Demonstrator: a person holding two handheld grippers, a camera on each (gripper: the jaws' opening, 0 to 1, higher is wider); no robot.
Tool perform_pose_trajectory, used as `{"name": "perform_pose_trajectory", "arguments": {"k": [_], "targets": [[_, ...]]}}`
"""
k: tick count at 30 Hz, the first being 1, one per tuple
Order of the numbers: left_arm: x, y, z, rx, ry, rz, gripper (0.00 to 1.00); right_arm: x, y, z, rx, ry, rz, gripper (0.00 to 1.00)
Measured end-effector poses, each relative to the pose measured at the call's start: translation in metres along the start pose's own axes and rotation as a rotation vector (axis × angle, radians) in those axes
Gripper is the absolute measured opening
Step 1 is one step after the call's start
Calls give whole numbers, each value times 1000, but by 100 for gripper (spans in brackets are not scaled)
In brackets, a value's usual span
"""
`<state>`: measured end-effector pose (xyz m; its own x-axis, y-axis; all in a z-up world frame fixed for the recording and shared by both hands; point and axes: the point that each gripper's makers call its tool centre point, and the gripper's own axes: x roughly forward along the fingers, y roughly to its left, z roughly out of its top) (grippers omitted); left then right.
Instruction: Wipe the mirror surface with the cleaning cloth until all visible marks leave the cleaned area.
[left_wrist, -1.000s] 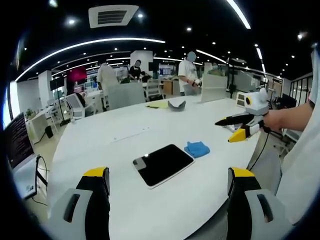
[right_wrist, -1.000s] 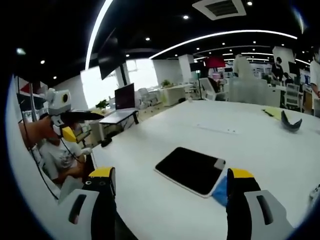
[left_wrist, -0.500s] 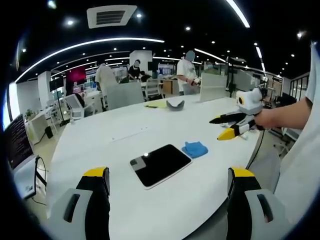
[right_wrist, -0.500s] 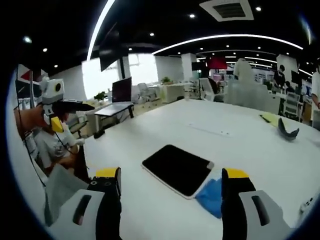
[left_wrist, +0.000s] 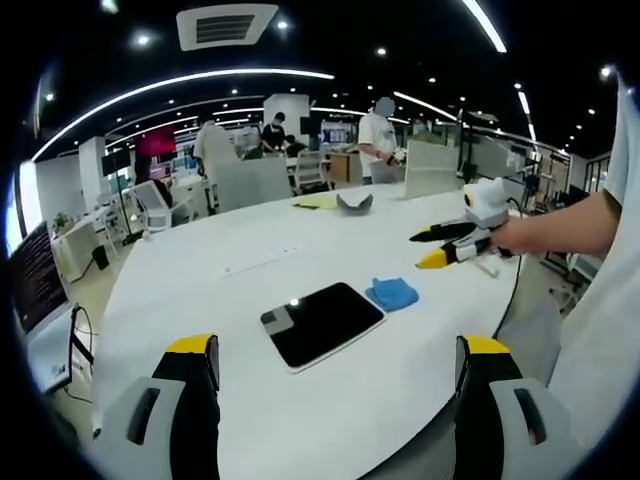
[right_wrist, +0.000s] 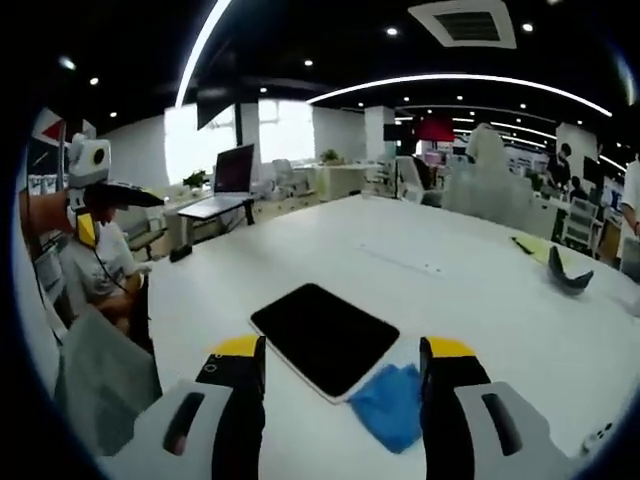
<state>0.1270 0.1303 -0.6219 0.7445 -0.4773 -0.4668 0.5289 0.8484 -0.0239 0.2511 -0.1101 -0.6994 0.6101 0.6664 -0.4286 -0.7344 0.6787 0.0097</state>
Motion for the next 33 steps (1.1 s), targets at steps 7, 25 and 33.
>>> {"name": "perform_pose_trajectory", "arguments": {"k": [7, 25, 33], "targets": [[4, -2, -5, -11, 16, 12, 99, 11, -22, -13, 9, 14, -10, 48], [15, -28, -12, 26, 69, -13, 99, 29, -45, -56, 24, 72, -4, 26], [21, -26, -16, 13, 85, -7, 99, 37, -56, -63, 28, 88, 6, 26]]}}
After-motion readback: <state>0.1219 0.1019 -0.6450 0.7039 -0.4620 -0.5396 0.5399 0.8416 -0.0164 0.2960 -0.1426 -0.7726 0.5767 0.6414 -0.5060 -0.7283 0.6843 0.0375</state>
